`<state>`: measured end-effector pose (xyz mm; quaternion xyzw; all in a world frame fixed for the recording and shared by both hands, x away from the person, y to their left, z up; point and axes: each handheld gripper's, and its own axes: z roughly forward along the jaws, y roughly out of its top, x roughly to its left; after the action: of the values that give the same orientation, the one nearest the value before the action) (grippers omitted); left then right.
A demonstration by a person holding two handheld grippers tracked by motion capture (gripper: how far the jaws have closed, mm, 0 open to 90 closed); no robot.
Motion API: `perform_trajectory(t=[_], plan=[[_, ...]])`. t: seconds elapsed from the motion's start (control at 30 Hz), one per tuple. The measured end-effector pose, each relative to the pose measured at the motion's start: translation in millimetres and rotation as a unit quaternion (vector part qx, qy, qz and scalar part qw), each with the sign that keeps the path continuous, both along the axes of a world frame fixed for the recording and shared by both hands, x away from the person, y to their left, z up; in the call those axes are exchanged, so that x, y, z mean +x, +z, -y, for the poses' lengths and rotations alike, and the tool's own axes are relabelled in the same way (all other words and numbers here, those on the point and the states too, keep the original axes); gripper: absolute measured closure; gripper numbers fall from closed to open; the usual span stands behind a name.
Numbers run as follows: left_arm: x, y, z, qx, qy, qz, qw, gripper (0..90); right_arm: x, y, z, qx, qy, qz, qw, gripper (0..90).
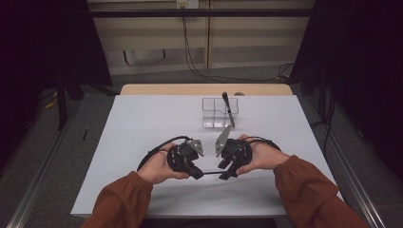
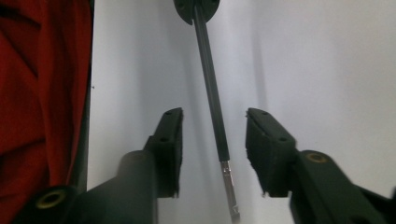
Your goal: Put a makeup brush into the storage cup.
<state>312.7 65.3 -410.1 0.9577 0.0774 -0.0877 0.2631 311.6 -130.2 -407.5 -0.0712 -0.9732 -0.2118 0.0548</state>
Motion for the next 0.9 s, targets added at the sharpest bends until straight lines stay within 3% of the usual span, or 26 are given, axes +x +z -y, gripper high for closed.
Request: perform_trajectory(t=[0.23, 0.47, 0.73, 0.9], plan=[[-0.7, -1.0, -6.3, -0.006, 0.004, -0.001, 1.0000, 85.5, -1.1, -0.6, 6.4, 0.008, -0.022, 0.007, 0.9997, 33.9], [-0.3, -2.2, -14.6, -0.013, 0.015, -0.006, 0.9998, 85.6, -1.3, -0.2, 16.1, 0.023, -0.052, 0.030, 0.9979, 15.7], [-0.2, -4.2, -22.5, -0.013, 0.027, -0.010, 0.9995, 85.5, -2.3, -0.8, 28.5, 0.039, -0.078, 0.035, 0.9956, 8.9], [-1.1, -4.9, -28.2, -0.025, 0.040, -0.010, 0.9988, 85.5, -2.9, 0.5, 36.5, 0.048, -0.086, 0.038, 0.9945, 3.9]])
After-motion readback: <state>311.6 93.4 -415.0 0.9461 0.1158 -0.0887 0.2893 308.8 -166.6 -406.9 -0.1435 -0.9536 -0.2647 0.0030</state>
